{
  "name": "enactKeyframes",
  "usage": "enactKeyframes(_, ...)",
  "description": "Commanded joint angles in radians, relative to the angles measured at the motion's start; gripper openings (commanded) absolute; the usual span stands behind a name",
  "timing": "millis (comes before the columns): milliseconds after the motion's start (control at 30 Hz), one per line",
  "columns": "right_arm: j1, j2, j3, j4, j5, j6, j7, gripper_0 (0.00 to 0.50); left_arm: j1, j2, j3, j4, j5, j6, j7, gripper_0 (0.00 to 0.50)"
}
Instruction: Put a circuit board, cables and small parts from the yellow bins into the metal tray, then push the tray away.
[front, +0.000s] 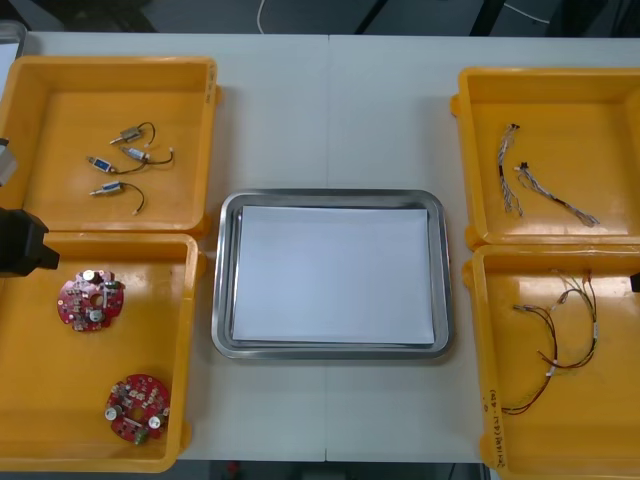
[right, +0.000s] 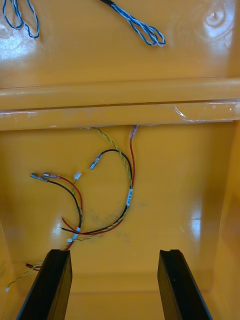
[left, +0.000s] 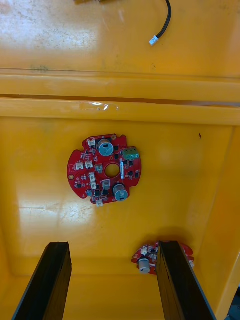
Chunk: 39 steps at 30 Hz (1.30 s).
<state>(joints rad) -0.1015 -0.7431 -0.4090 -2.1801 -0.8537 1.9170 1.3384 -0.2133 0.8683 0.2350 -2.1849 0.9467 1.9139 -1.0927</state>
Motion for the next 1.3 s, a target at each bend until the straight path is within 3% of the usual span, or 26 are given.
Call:
enactKeyframes(33, 0.014, -0.039, 0.009, -0.03, -0.007, 0.003, -0.013, 0.5, 0.012, 0.043, 0.029, -0.024, 0.0, 0.006, -0.084, 0.5)
enactKeyframes(933, 0.014, -0.039, 0.009, -0.03, -0.007, 0.003, -0.013, 0.5, 0.012, 0.043, 0.029, -0.024, 0.0, 0.006, -0.084, 0.5)
enactKeyframes(1033, 0.014, -0.039, 0.009, -0.03, -0.007, 0.003, -0.013, 0.5, 0.049, -0.006, -0.002, -0.012, -0.008, 0.006, -0.075, 0.5)
enactKeyframes(1300, 0.002, -0.024, -0.019, -0.049, 0.013, 0.003, -0.015, 0.5, 0.038, -0.005, -0.017, -0.015, -0.019, 0.006, -0.053, 0.5)
